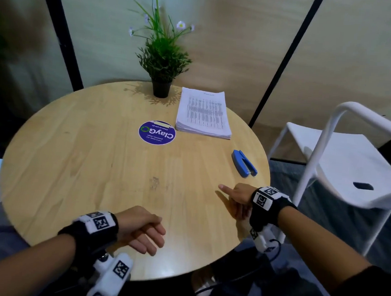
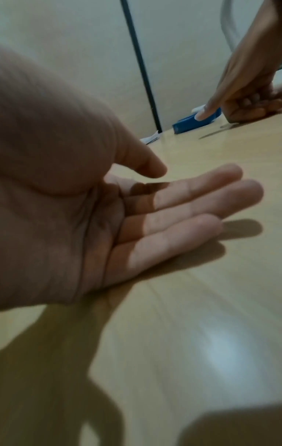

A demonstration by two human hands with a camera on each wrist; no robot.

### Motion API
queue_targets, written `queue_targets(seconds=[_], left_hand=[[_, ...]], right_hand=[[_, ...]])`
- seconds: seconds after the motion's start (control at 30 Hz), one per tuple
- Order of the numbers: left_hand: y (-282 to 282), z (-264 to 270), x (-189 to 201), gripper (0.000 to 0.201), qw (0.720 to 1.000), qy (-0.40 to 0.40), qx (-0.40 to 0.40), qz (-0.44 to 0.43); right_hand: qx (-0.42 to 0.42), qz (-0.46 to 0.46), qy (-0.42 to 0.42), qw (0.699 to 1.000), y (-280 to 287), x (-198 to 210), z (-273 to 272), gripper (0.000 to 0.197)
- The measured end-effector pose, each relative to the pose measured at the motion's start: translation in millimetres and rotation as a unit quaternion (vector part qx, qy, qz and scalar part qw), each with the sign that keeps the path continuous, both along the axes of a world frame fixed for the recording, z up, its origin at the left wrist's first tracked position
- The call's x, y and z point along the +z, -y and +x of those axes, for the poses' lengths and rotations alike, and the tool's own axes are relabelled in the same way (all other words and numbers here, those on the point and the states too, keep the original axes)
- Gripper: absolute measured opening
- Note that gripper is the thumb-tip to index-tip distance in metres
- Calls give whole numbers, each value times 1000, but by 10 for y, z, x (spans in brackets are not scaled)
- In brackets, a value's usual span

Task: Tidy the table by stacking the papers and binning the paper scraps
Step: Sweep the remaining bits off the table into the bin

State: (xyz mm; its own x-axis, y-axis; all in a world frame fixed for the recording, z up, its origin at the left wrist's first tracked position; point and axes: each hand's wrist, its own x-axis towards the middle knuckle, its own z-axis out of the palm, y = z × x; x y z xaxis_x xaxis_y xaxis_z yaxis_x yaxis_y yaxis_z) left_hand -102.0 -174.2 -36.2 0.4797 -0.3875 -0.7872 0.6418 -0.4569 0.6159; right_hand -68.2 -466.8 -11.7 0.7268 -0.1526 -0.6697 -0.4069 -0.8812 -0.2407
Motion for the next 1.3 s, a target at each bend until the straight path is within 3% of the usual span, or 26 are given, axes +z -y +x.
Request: queue_targets(seconds=[0.17, 0.3, 0.43, 0.5, 0.57, 0.63, 0.7, 0.77, 0.83, 0.9, 0.97, 1.03, 1.1, 1.2, 1.3], left_hand=[[104, 225, 14, 33, 998, 4, 52, -16], [189, 413, 12, 30, 995, 32, 95, -20], [194, 553, 17, 14, 974, 115, 189, -38], [103, 595, 48, 12, 960, 148, 228, -68], [-52, 627, 99, 16, 950, 180, 241, -79], [-227, 670, 143, 18, 947, 211, 234, -58], [-375, 716, 165, 17, 942, 233, 240, -38], [-470, 762, 161, 17, 939, 241, 245, -26], [-504, 805, 143, 17, 939, 249, 235, -14], [-518, 835, 113, 15, 941, 279, 188, 32], [-530, 862, 73, 12, 930, 334, 105, 110], [-532, 863, 43, 24, 897, 393, -11, 204], [-502, 844, 10, 51, 852, 427, -128, 276], [-428, 819, -19, 75, 813, 401, -244, 345], [-366, 834, -23, 80, 809, 359, -296, 358]], right_hand=[[34, 47, -25, 998, -609, -89, 261, 84], [91, 53, 19, 994, -1120, -187, 482, 78], [129, 69, 128, 981, -1290, -89, 603, 46], [124, 34, 215, 968, -1132, -13, 669, 30], [106, -61, 278, 953, -832, 31, 744, 29], [91, -197, 283, 934, -465, 26, 796, 38], [44, -273, 261, 925, -130, 5, 799, 39], [2, -271, 234, 934, 148, -28, 792, 39], [-17, -206, 208, 956, 336, -33, 803, 49], [-51, -129, 216, 967, 445, 29, 806, 63], [-114, -67, 273, 953, 536, 122, 815, 68], [-174, -29, 335, 925, 631, 234, 812, 60], [-220, -13, 366, 904, 730, 320, 797, 55], [-232, -34, 351, 907, 825, 311, 751, 55], [-171, -77, 300, 935, 788, 165, 699, 55]])
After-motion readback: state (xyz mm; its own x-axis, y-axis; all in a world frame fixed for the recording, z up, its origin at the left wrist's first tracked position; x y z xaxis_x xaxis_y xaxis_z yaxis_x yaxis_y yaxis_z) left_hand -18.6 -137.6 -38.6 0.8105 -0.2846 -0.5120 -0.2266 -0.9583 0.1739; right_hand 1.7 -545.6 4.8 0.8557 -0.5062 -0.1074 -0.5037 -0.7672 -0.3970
